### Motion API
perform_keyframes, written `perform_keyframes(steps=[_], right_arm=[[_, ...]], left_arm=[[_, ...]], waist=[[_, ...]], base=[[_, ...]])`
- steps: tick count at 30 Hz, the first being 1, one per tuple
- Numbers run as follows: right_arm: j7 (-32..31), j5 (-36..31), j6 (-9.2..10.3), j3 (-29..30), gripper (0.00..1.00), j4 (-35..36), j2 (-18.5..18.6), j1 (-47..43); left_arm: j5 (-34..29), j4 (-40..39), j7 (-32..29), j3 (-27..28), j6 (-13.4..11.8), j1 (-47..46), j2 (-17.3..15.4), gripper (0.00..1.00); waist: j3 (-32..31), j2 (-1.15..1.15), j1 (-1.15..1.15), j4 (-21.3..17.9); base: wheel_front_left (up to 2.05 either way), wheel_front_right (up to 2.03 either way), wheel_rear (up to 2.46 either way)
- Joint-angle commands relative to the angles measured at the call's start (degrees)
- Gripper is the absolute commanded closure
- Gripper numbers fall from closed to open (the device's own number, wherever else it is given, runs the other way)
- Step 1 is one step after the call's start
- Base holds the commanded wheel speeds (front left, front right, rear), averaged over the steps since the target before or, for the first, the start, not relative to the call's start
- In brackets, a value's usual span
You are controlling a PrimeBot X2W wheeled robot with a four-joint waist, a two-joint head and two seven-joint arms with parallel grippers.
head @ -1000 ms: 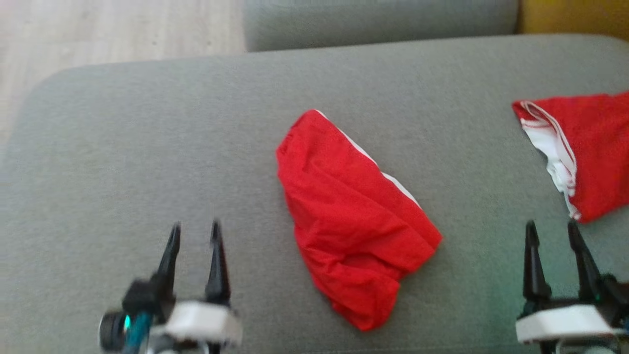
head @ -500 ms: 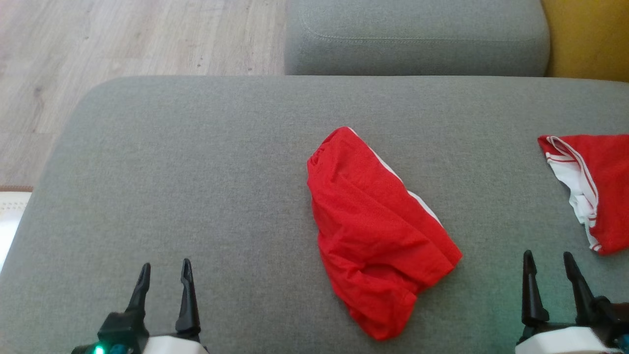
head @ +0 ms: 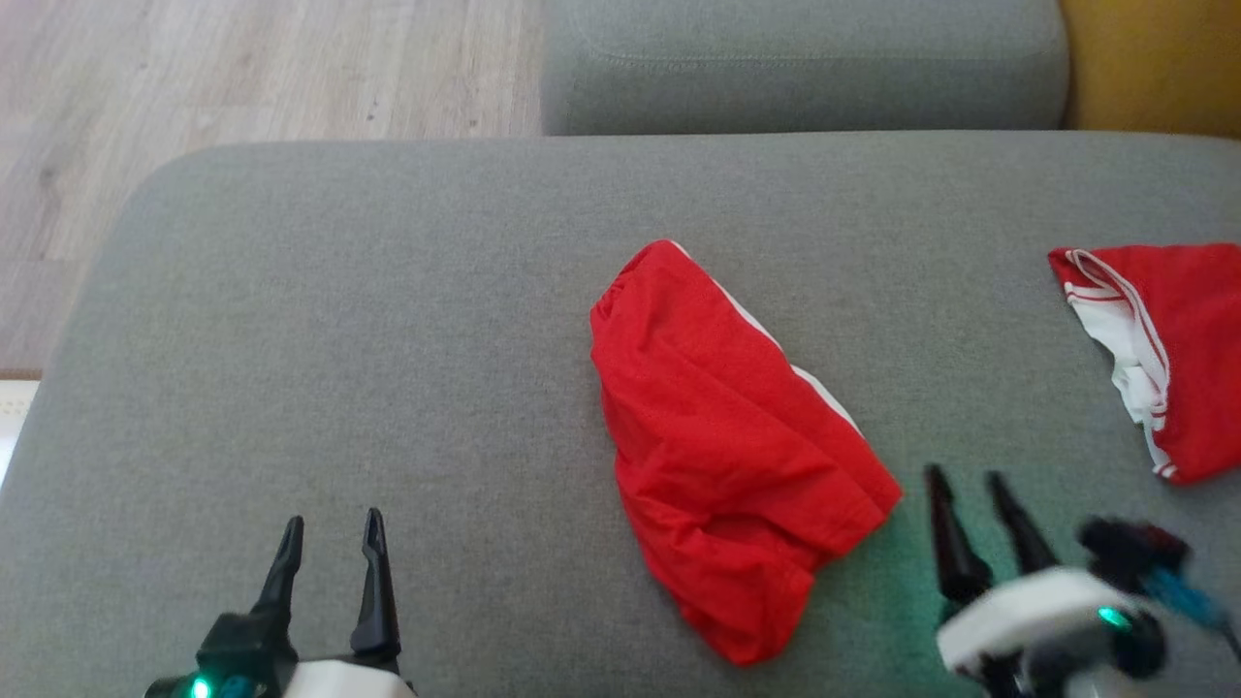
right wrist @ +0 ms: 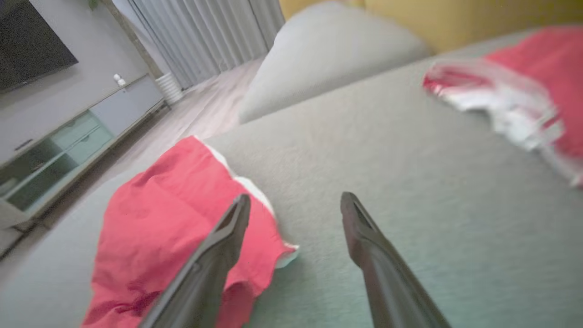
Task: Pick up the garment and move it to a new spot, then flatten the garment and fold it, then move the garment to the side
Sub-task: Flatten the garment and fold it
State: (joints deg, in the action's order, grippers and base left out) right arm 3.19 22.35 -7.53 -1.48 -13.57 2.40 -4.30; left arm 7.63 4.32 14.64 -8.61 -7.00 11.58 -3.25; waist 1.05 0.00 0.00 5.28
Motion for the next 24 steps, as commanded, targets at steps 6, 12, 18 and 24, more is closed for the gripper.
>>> perform_keyframes(steps=[6,12,18,24], right_arm=[[-14.30,9.54,0.04,-2.99,0.00,-6.20,0.48,8.38],[-19.07,16.88,0.04,-2.59,0.00,-14.60,0.48,12.78],[-18.23,25.72,0.04,-5.94,1.00,-20.47,0.48,18.96],[-14.65,22.86,0.04,-6.58,1.00,-22.06,0.48,27.55]], left_arm=[[1.14,-1.53,0.36,0.02,-0.49,-3.25,0.35,0.00],[2.08,-1.69,0.36,-0.70,-1.41,-3.34,0.36,0.00],[2.60,-1.61,0.36,-1.33,-1.85,-3.98,0.36,0.00],[3.48,-1.62,0.36,-1.75,-2.33,-4.39,0.36,0.00]], waist=[[0.68,0.00,0.00,1.04],[1.11,0.00,0.00,1.76],[1.48,0.00,0.00,1.93],[1.34,0.00,0.00,1.42]], base=[[0.00,0.00,0.00],[0.00,0.00,0.00],[0.00,0.00,0.00],[0.00,0.00,0.00]])
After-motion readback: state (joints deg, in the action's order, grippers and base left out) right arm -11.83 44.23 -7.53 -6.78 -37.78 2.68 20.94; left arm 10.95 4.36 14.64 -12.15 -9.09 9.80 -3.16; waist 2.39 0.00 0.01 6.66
